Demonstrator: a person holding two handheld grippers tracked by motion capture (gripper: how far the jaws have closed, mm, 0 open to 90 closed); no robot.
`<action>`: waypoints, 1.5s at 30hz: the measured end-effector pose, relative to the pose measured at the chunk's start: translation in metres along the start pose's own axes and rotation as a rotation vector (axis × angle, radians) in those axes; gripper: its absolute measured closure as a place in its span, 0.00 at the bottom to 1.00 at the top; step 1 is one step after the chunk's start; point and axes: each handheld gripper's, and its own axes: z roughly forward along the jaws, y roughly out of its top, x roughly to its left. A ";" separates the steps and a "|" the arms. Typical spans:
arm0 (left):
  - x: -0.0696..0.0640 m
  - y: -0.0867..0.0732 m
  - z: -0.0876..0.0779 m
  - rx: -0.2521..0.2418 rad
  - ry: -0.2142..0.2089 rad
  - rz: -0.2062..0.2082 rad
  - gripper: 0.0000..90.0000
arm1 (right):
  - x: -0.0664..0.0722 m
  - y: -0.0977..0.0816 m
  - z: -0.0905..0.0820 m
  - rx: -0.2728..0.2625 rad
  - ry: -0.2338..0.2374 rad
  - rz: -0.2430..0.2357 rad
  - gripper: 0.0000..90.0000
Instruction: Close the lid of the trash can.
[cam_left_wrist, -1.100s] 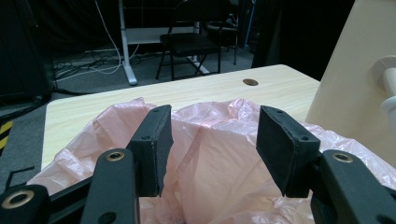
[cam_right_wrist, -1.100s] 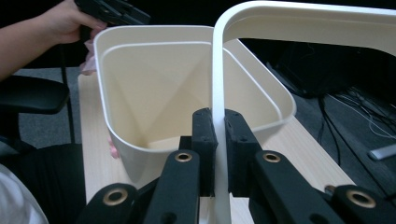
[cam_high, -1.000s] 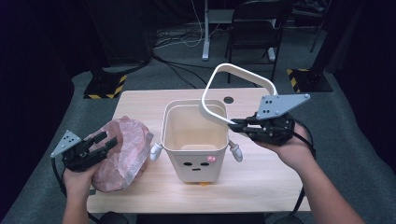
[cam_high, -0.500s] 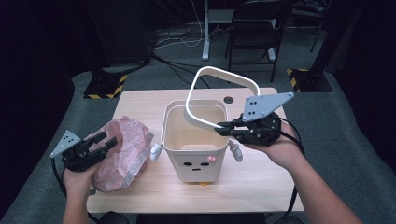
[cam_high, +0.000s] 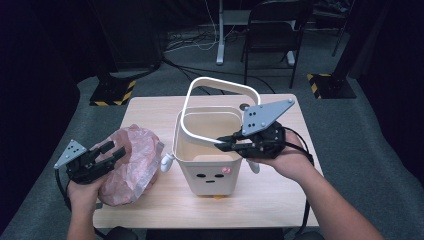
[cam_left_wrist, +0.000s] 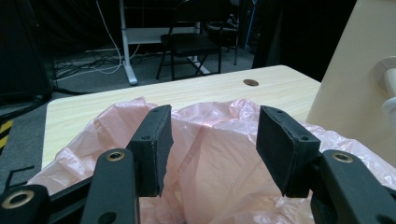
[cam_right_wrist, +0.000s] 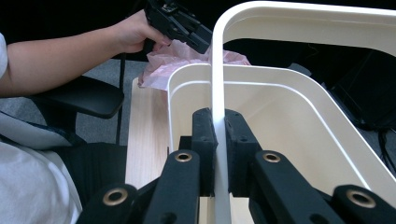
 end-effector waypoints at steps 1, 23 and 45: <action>0.000 0.000 0.000 0.000 0.000 0.000 0.51 | 0.000 0.001 0.001 0.000 0.003 0.000 0.93; -0.001 0.000 -0.001 -0.003 -0.002 0.000 0.51 | 0.010 0.008 0.016 0.034 0.056 -0.042 0.93; -0.001 -0.001 0.000 -0.002 -0.005 -0.004 0.51 | 0.013 0.008 0.018 0.074 0.084 -0.054 0.93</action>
